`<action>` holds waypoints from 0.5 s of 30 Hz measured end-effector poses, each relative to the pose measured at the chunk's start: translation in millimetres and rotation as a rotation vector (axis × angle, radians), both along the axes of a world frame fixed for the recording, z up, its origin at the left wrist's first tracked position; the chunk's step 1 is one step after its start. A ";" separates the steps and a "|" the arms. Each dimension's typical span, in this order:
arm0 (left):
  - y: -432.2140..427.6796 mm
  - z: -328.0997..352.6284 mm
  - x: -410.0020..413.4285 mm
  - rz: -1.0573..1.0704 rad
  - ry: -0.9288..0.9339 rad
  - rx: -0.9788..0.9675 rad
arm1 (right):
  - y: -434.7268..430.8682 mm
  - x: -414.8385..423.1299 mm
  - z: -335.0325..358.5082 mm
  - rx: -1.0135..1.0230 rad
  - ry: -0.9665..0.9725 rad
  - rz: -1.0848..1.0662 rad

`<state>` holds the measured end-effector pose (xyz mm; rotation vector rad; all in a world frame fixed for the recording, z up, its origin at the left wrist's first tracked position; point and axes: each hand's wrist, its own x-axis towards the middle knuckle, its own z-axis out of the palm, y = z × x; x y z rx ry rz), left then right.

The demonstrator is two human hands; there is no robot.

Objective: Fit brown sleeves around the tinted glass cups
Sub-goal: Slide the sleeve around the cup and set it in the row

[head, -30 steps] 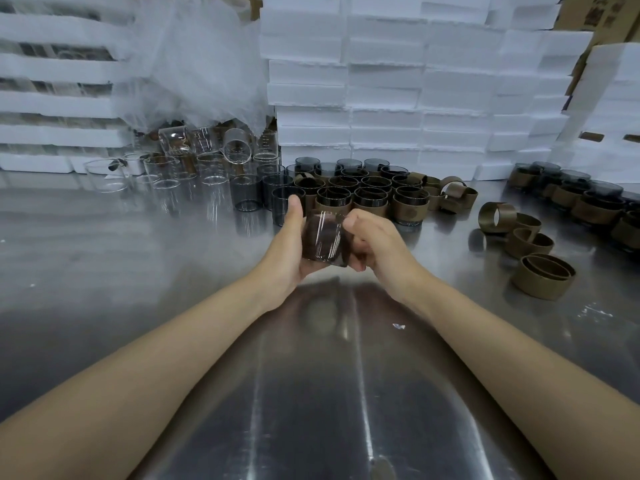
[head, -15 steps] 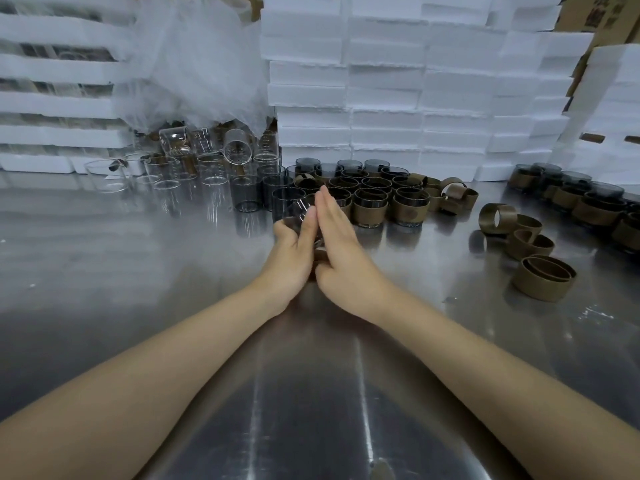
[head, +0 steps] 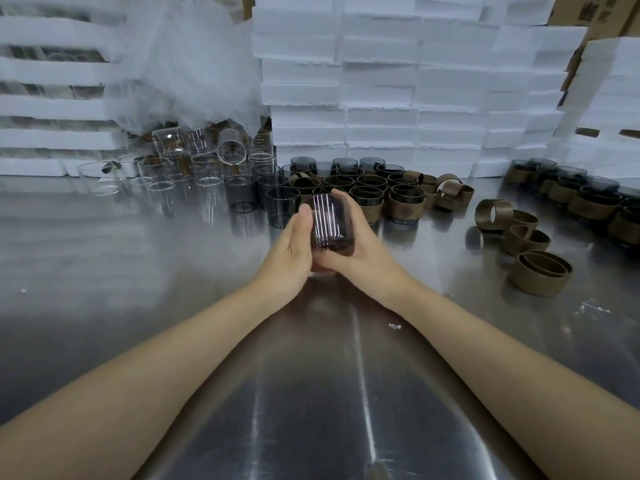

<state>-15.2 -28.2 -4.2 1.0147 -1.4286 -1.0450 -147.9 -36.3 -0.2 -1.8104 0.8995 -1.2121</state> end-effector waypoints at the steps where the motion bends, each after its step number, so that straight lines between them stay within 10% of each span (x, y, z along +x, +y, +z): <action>1: 0.0 -0.3 -0.1 0.075 -0.078 -0.039 | -0.1 1.2 -0.3 -0.011 -0.029 -0.032; 4: 0.9 2.3 4.1 0.294 -0.418 -0.368 | -2.2 0.3 0.9 -0.010 -0.077 -0.202; 9: 3.9 5.6 2.3 0.070 -1.001 -0.793 | -4.8 -3.0 -2.6 -0.127 0.160 -0.374; 15: 3.3 2.5 -0.4 0.158 -0.888 -0.608 | -0.9 -0.3 -3.0 -0.197 0.224 -0.319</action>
